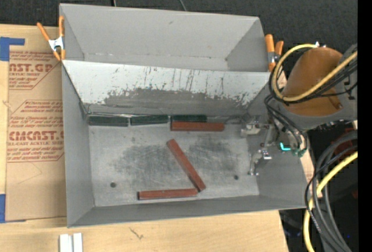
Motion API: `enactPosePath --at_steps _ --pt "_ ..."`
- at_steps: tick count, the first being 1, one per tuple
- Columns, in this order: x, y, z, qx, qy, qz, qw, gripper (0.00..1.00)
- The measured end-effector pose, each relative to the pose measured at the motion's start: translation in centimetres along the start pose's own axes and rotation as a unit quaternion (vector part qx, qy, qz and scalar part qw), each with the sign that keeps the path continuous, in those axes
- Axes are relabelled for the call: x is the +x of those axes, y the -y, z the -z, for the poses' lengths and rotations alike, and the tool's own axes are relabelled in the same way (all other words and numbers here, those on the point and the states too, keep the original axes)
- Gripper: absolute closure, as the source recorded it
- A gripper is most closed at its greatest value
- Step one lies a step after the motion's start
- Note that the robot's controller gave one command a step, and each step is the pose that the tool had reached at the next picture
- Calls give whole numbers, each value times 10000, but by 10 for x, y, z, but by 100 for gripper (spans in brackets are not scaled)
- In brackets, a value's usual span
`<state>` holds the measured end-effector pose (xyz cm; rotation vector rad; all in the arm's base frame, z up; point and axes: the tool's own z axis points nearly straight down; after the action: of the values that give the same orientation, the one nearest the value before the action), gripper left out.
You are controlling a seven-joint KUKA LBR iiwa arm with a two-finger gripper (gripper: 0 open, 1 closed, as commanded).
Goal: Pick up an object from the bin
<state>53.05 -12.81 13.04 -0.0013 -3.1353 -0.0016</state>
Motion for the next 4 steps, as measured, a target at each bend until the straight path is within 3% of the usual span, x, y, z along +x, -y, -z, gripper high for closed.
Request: enactPosePath --at_steps 1,2,3,4 --pt "-2 0 4 7 36 5 10000 0" --pt "-3 -29 -5 2 39 -226 9997 0" --pt "-13 -41 -17 0 41 -175 9998 0" --pt "-5 -47 -24 -1 37 -394 9992 0"
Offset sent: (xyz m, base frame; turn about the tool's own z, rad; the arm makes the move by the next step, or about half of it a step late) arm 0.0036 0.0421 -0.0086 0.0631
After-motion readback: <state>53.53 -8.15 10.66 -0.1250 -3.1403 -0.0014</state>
